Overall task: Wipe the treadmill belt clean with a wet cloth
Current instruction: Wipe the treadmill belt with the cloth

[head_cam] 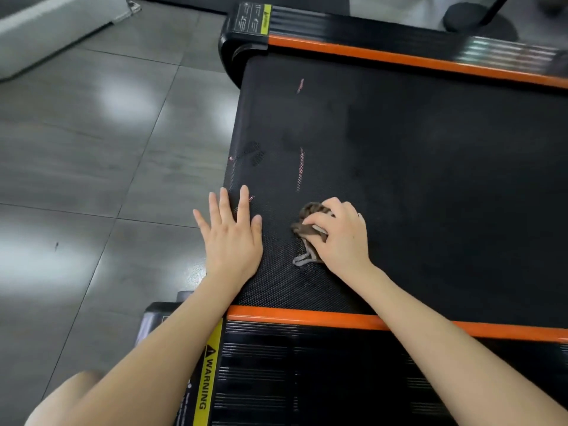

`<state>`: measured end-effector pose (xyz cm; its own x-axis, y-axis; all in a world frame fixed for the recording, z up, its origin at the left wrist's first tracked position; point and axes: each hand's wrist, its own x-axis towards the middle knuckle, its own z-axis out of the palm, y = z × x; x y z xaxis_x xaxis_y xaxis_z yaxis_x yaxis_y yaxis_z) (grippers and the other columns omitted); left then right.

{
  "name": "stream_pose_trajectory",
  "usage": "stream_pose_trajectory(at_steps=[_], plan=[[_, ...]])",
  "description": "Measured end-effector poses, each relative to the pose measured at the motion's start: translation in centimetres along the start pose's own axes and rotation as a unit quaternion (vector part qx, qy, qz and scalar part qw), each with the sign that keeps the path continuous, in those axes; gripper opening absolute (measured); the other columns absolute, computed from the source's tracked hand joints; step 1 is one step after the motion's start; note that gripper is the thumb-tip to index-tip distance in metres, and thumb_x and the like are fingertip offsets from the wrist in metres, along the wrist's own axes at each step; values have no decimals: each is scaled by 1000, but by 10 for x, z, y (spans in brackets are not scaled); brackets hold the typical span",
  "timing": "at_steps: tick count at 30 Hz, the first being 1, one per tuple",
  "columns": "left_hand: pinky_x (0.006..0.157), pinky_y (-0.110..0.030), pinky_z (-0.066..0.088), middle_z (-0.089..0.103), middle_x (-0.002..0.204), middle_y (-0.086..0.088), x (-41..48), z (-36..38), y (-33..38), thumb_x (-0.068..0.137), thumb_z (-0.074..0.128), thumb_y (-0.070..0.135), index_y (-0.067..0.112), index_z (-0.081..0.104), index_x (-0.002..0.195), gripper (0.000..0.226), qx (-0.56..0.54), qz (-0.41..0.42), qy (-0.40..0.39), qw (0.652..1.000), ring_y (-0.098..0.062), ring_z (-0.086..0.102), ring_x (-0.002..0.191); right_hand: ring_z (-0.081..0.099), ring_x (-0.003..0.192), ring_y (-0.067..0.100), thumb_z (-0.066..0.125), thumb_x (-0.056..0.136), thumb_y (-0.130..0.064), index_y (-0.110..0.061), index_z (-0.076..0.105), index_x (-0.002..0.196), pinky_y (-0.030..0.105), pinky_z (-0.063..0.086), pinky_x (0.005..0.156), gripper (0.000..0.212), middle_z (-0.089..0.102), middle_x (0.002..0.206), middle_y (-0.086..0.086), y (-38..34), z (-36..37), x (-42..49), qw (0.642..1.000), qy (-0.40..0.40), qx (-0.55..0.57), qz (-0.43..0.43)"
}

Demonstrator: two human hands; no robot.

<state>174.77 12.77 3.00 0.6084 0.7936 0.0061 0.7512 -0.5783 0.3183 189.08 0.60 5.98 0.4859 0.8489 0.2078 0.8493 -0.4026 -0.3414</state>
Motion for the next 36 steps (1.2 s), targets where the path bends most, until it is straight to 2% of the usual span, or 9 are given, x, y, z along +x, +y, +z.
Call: stream_pose_trajectory(at_steps=[7,12,15,18,21,23,25,29,36], plan=[[111,-62,5,21,153,-22,-2,-2,1,92,4,47,19,17,151,66,-5,3,-7,1000,-39,10,143,53,75,23,59,75,-39,-25,70,75,30,30,66,18,59,87,-1,0,-15,-32,994,-62,-19,-89],[112,-61,4,19,154,-21,-2,-3,1,91,5,46,20,15,151,66,-3,-1,-8,1000,-38,8,144,51,88,28,72,80,-32,-20,73,87,39,37,73,13,58,99,5,5,4,33,996,1,-40,75],[111,-62,4,21,153,-22,-2,-3,1,92,6,46,21,16,151,65,-2,1,-9,1000,-39,10,143,50,85,24,73,78,-27,-21,72,81,38,41,71,7,57,95,3,-5,1,-6,1000,-14,9,23],[111,-62,5,22,153,-22,-1,-4,1,93,9,44,21,16,151,62,0,3,-9,1000,-38,10,143,49,82,18,69,77,-40,-26,72,77,40,46,70,15,57,92,-3,-11,-15,-48,996,-76,43,-36],[112,-61,4,22,153,-22,-2,-4,1,94,9,44,21,17,151,62,-3,4,-7,1000,-38,10,143,52,96,15,65,75,-50,-38,70,98,39,46,83,26,54,103,-11,-6,-44,-45,992,-82,94,23],[112,-61,5,23,152,-23,-2,-4,1,93,8,45,20,19,150,64,-6,7,-2,1000,-39,11,143,50,114,11,56,78,-59,-41,60,121,38,40,97,47,52,121,-15,1,-61,-42,992,-55,114,0],[112,-60,5,23,152,-24,-2,-4,0,92,8,46,19,19,150,65,-4,9,3,1000,-40,12,143,49,122,12,47,81,-62,-37,61,124,46,30,107,52,55,131,-10,3,-69,-44,997,-27,67,-13],[112,-60,7,27,150,-25,-3,-6,0,94,13,42,15,25,148,63,-16,6,10,1000,-42,16,141,51,111,33,55,80,-64,-32,71,111,51,40,93,47,62,122,6,8,-33,-43,992,-26,-46,-115],[108,-62,19,37,143,-29,22,-13,9,93,23,36,7,43,139,58,-42,11,56,997,-46,28,136,47,89,25,57,88,-52,-31,74,97,37,38,69,28,61,100,3,36,2,13,968,37,-50,-244]])
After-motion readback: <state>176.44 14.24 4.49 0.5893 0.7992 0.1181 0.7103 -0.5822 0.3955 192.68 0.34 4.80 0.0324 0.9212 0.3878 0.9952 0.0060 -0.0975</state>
